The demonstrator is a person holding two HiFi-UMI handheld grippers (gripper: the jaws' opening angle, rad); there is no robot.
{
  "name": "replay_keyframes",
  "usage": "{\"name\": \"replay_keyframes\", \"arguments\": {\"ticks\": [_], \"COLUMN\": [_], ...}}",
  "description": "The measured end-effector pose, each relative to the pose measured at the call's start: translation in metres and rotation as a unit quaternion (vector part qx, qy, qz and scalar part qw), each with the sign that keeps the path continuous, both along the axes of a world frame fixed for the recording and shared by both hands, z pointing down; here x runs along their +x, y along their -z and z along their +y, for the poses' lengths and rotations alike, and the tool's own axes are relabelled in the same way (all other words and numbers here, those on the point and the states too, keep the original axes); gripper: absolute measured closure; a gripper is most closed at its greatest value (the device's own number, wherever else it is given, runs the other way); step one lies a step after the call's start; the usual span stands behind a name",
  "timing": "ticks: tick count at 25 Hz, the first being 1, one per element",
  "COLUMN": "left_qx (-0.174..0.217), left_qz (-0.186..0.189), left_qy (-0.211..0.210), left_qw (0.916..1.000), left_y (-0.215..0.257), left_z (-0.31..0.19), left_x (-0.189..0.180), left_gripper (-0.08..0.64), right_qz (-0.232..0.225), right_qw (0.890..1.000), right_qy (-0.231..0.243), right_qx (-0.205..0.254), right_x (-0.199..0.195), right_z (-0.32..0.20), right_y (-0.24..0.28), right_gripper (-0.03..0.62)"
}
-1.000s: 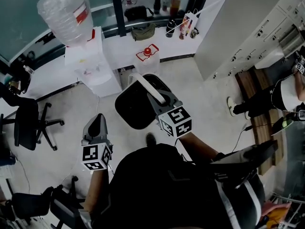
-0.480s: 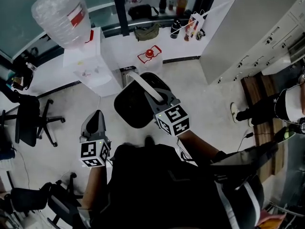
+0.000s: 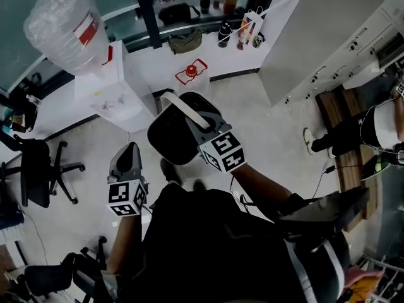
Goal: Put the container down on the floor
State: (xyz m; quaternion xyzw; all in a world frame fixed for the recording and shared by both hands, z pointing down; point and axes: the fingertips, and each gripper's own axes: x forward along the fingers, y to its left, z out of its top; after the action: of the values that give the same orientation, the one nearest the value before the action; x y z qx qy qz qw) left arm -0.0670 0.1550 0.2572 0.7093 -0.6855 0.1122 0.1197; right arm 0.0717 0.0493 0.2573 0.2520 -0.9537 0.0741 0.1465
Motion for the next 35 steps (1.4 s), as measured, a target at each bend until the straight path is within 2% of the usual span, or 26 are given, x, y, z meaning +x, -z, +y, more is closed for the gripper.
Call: {"name": "replay_keyframes", "arguments": {"ticks": [19,31,35], "left_qx": [-0.031,-0.046,-0.06], "left_qz": [0.038,0.059,0.051], "left_qy": [-0.068,-0.107,-0.123], "left_qw": [0.9965,0.9914,0.9893], "left_y": [-0.042,-0.069,-0.084], "left_z": [-0.099,-0.155,-0.17], "left_x": [-0.089,-0.12,-0.126], "left_gripper": [0.548,0.548,0.548], "right_qz": [0.032,0.059,0.069], "right_qw": [0.998,0.997,0.995], "right_qy": [-0.044,-0.054,-0.061], "right_qx": [-0.013,-0.021,-0.028], "right_x": [-0.085,-0.128,-0.136], "right_z": [-0.076,-0.118,-0.131], "right_y": [-0.041,-0.073,-0.09], "right_gripper": [0.577,0.577,0.577]}}
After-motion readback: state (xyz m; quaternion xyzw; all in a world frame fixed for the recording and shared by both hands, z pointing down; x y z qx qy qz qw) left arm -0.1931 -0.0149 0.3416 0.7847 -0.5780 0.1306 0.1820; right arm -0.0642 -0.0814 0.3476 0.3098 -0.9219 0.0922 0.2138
